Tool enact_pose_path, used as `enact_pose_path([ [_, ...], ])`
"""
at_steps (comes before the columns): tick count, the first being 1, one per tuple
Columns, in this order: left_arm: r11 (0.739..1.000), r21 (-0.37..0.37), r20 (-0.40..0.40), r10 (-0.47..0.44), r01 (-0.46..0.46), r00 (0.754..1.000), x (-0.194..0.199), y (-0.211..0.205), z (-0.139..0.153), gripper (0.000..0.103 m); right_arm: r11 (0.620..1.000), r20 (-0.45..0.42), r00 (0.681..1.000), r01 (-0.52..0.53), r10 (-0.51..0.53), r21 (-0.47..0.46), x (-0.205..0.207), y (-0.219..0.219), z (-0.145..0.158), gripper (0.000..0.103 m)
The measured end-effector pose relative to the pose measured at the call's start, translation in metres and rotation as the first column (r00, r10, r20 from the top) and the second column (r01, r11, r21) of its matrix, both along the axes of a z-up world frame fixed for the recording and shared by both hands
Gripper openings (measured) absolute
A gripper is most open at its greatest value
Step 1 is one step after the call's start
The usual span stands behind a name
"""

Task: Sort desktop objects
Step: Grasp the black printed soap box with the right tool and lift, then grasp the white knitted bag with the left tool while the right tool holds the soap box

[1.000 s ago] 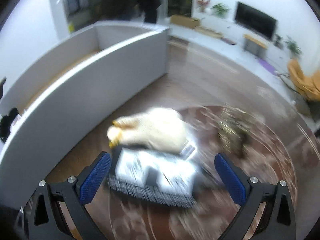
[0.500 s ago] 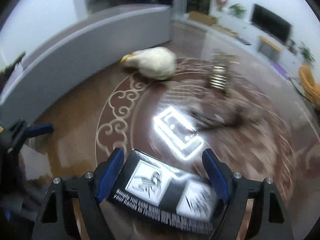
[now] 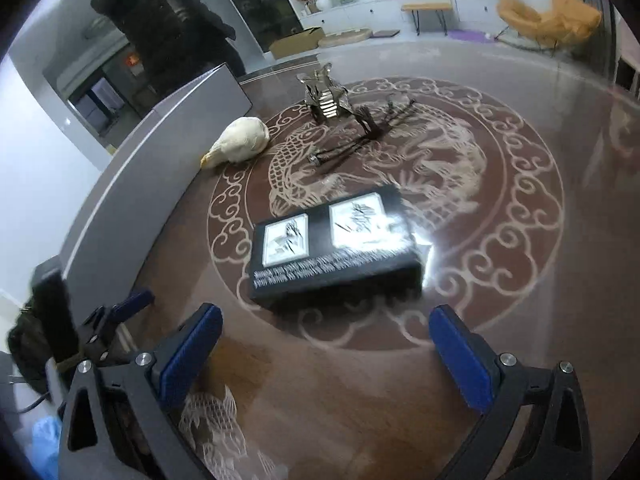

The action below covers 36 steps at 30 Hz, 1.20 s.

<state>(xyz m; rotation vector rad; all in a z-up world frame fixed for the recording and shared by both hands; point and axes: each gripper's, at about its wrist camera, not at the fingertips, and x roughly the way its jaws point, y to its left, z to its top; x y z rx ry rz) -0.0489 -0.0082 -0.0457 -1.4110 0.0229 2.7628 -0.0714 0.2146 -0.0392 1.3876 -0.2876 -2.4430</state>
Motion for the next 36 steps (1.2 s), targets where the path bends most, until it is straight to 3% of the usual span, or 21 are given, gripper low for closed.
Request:
enact_pose_path([
  [4,1.000,-0.002,0.000,0.000,0.000,1.000,0.005,0.002,0.002,0.103,0.987,0.116,0.983,0.150,-0.142,-0.063,-0.032,-0.012,-0.017,0.103],
  [7,1.000,0.004,-0.001,0.000,0.000,1.000,0.008,0.004,0.004,0.103,0.973,0.091,0.971,0.226,-0.221,-0.045,-0.060,-0.022,-0.019,0.103],
  [11,1.000,0.008,-0.002,0.000,0.000,1.000,-0.001,0.002,0.001,0.103,0.979,0.044,0.988,0.140,-0.148,0.147,-0.080,-0.048,-0.022,0.102],
  [13,1.000,0.012,-0.003,0.000,0.000,1.000,-0.001,0.001,0.001,0.103,0.971,-0.005,0.997,0.076,-0.077,0.228,-0.072,-0.056,-0.026,0.094],
  [15,1.000,0.012,-0.003,0.000,0.000,1.000,-0.002,0.000,0.002,0.103,0.967,-0.055,0.997,0.066,-0.055,0.245,-0.056,-0.045,-0.024,0.066],
  [16,1.000,0.008,-0.002,0.000,0.000,1.000,-0.002,0.001,0.002,0.103,0.968,-0.067,0.996,0.070,-0.055,0.242,-0.049,-0.037,-0.023,0.063],
  [25,0.999,0.001,0.011,-0.041,0.041,0.999,-0.010,0.005,0.001,0.103,0.949,-0.140,0.990,0.072,-0.030,0.306,0.027,0.045,-0.026,0.061],
  [28,0.988,0.019,0.007,-0.154,0.154,0.988,-0.037,0.014,0.009,0.103,0.956,-0.158,0.987,0.075,-0.030,0.284,0.030,0.053,-0.027,0.062],
  [31,0.974,-0.124,-0.046,-0.198,0.191,0.979,-0.087,0.024,0.033,0.103,0.958,-0.155,0.987,0.071,-0.029,0.277,0.026,0.053,-0.028,0.063],
  [36,0.964,-0.138,-0.080,-0.241,0.229,0.967,-0.164,0.026,0.050,0.103,0.952,-0.154,0.988,0.065,-0.019,0.300,0.028,0.052,-0.027,0.065],
])
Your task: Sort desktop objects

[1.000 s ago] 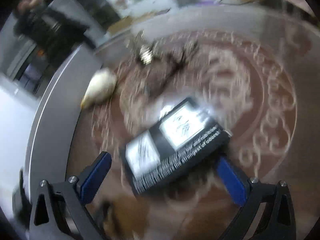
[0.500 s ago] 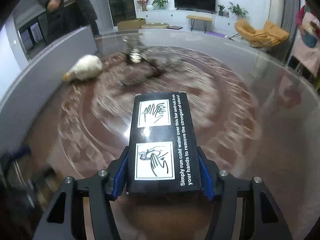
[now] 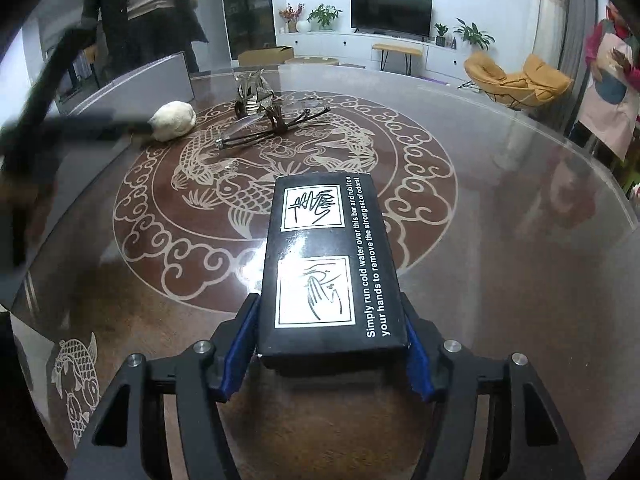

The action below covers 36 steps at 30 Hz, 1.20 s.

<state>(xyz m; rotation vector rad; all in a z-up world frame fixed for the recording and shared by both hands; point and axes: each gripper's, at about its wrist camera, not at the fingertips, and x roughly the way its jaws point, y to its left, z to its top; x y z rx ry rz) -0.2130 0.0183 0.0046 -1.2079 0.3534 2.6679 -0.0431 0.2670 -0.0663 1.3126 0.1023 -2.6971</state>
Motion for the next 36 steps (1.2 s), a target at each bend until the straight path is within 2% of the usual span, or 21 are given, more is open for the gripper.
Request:
enact_pose_path([
  [4,0.999,-0.034,0.075,0.021,-0.019,0.997,-0.054,-0.002,-0.025,0.103,1.000,0.000,1.000,-0.002,0.002,0.004,-0.002,-0.006,-0.002,0.066],
  [6,0.999,-0.047,0.137,0.028,-0.022,0.990,-0.068,-0.002,-0.041,0.103,1.000,0.000,1.000,-0.002,0.002,0.006,-0.002,-0.008,-0.002,0.066],
  [7,0.999,-0.044,0.130,0.018,-0.012,0.991,-0.070,-0.001,-0.045,0.103,1.000,0.000,1.000,-0.002,0.002,0.006,-0.002,-0.008,-0.003,0.066],
  [8,1.000,-0.017,0.105,0.002,0.000,0.994,-0.068,-0.003,-0.043,0.101,1.000,0.000,1.000,-0.002,0.002,0.006,-0.002,-0.008,-0.003,0.066],
  [9,1.000,0.021,0.094,-0.016,0.014,0.995,-0.065,-0.003,-0.042,0.092,1.000,0.000,1.000,-0.002,0.002,0.006,-0.003,-0.008,-0.003,0.066],
  [10,0.999,0.050,0.079,-0.016,0.012,0.997,-0.059,-0.003,-0.042,0.072,1.000,0.000,1.000,-0.002,0.002,0.006,-0.002,-0.008,-0.003,0.066],
  [13,0.998,0.067,0.065,-0.010,0.006,0.998,-0.032,0.003,-0.041,0.066,1.000,0.000,1.000,-0.002,0.002,0.006,-0.002,-0.008,-0.003,0.066],
  [15,0.999,0.049,0.067,-0.008,0.005,0.998,-0.002,0.010,-0.041,0.066,1.000,0.000,1.000,-0.002,0.002,0.006,-0.002,-0.009,-0.004,0.066],
  [18,0.999,0.026,0.063,0.017,-0.018,0.998,0.059,0.022,-0.044,0.067,1.000,0.000,1.000,-0.002,0.002,0.006,-0.002,-0.008,-0.004,0.066],
  [19,0.999,0.011,0.060,0.035,-0.036,0.998,0.082,0.027,-0.044,0.071,1.000,0.000,1.000,-0.002,0.002,0.006,-0.002,-0.009,-0.004,0.066],
  [22,0.998,-0.030,0.039,0.051,-0.050,0.998,0.123,0.043,-0.048,0.103,1.000,0.000,1.000,-0.003,0.003,0.005,-0.002,-0.008,-0.004,0.068],
  [24,0.996,-0.071,0.012,0.046,-0.045,0.999,0.127,0.049,-0.047,0.103,1.000,0.015,1.000,-0.003,0.003,0.010,-0.003,-0.009,-0.006,0.092],
  [26,0.998,-0.055,0.022,0.031,-0.029,0.999,0.125,0.048,-0.048,0.103,1.000,0.021,1.000,0.006,-0.006,0.005,-0.004,-0.009,-0.007,0.093],
  [28,0.998,0.050,0.090,0.029,-0.034,0.996,0.115,0.035,-0.051,0.103,1.000,0.024,0.999,0.024,-0.024,0.009,-0.005,-0.007,-0.007,0.093],
  [29,0.996,0.076,0.105,0.028,-0.036,0.994,0.112,0.027,-0.051,0.103,1.000,0.025,0.999,0.030,-0.030,0.008,-0.005,-0.007,-0.008,0.095],
  [32,0.997,0.068,0.099,0.026,-0.032,0.995,0.121,0.030,-0.052,0.103,0.999,0.039,0.998,0.047,-0.048,0.007,-0.006,-0.004,-0.009,0.103],
  [36,0.997,0.072,0.097,0.029,-0.036,0.995,0.124,0.032,-0.055,0.103,0.998,0.047,0.998,0.051,-0.052,0.021,-0.009,-0.006,-0.011,0.103],
])
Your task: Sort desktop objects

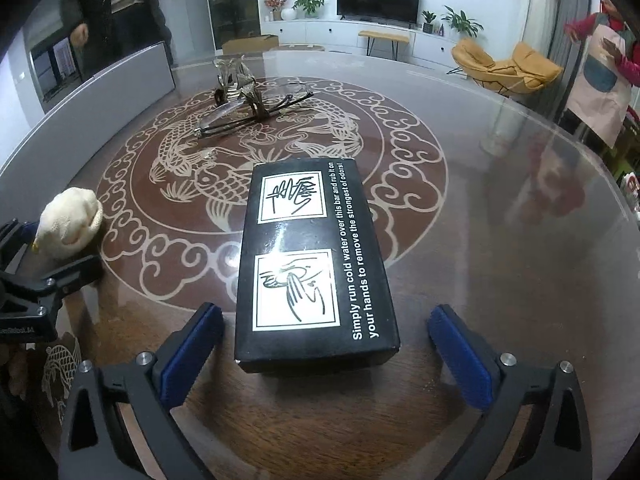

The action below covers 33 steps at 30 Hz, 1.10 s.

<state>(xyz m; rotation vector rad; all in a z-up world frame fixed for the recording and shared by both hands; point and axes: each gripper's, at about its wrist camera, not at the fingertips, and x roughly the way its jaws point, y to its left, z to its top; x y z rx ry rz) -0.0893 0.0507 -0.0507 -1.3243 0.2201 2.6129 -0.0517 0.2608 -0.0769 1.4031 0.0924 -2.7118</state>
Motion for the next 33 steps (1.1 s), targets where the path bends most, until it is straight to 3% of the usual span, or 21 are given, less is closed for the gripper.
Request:
enact_pose_path([
  [33,1.000,0.005,-0.002,-0.003,0.003,1.000,0.0031,-0.0048,0.0012,0.103,1.000,0.001,1.000,-0.001,0.001,0.000,-0.0002,-0.0002,-0.0003,0.103],
])
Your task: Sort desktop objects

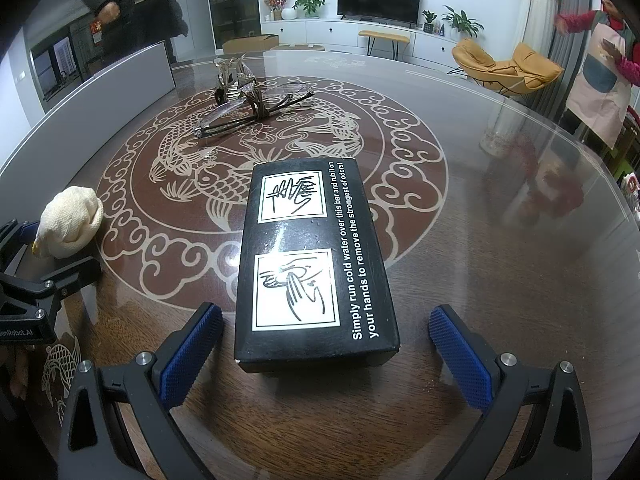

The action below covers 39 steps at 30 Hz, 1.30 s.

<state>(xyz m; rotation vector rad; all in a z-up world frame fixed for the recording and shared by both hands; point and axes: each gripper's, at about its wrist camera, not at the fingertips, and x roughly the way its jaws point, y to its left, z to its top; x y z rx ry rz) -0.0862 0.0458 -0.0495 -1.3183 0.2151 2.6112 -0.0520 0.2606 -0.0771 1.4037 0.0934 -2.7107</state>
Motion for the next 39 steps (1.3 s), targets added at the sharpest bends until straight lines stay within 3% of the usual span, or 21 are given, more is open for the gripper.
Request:
enact_pose_path([
  [24,1.000,-0.004,-0.001,0.004,-0.004,1.000,0.002,0.000,0.001,0.103,1.000,0.005,1.000,0.000,0.000,0.002,-0.004,0.000,-0.001,0.103],
  [28,1.000,-0.004,0.008,-0.030,0.030,1.000,0.004,-0.003,0.002,0.103,0.999,0.098,0.994,-0.053,0.053,0.005,-0.025,0.001,0.002,0.101],
  [29,1.000,-0.001,0.000,-0.027,0.027,1.000,0.006,-0.004,0.003,0.091,0.998,0.095,0.994,-0.058,0.058,0.005,-0.028,0.003,0.004,0.088],
  [30,1.000,0.011,-0.024,-0.011,0.012,1.000,0.008,-0.008,0.006,0.078,0.998,0.077,0.995,-0.066,0.065,0.002,-0.029,0.004,0.008,0.062],
  [32,0.998,0.060,-0.058,-0.025,0.028,0.998,0.014,-0.016,0.010,0.053,0.997,0.100,0.992,-0.075,0.072,0.022,-0.030,0.005,0.012,0.059],
  [33,0.994,0.095,-0.064,-0.044,0.050,0.997,0.018,-0.019,0.013,0.048,0.997,0.105,0.992,-0.072,0.071,0.008,-0.028,0.007,0.014,0.059],
  [34,0.989,0.131,-0.061,-0.058,0.065,0.996,0.021,-0.022,0.015,0.032,0.997,0.100,0.992,-0.079,0.080,-0.014,-0.023,0.009,0.018,0.059],
  [36,0.974,0.207,-0.085,-0.074,0.090,0.994,0.032,-0.028,0.027,0.031,0.996,0.074,0.994,-0.084,0.086,-0.034,-0.009,0.009,0.029,0.059],
  [39,0.962,0.251,-0.153,-0.074,0.111,0.985,0.055,-0.034,0.049,0.032,0.991,0.028,0.995,-0.089,0.092,-0.105,0.012,0.011,0.048,0.059],
])
